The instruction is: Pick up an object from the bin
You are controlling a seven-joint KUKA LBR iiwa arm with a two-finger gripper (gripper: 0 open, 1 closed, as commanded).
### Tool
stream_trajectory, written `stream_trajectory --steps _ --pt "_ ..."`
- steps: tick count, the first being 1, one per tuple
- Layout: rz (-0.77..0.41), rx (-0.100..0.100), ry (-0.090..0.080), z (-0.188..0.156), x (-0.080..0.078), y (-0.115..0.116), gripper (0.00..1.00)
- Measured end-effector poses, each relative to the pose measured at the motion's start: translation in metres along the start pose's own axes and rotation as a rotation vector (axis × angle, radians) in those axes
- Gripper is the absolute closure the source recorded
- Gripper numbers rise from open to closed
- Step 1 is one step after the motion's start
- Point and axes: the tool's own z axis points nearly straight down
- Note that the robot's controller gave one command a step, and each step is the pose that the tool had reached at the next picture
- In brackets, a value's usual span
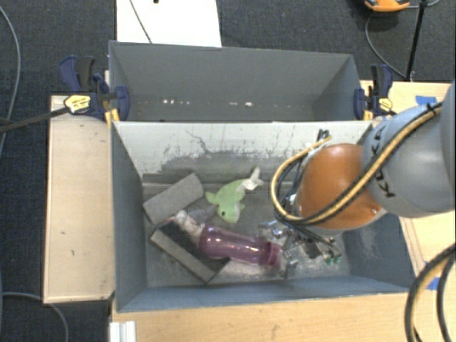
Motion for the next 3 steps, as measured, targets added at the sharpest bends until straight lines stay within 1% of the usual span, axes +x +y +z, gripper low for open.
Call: stream_trajectory --steps 1,2,3 --pt "-0.024 -0.002 0.003 -0.047 0.004 -0.004 1.0" --pt "0.02 0.003 -0.011 -0.062 -0.001 -0.008 1.0" --pt "0.052 -0.004 0.009 -0.08 0.01 -0.011 1.0"
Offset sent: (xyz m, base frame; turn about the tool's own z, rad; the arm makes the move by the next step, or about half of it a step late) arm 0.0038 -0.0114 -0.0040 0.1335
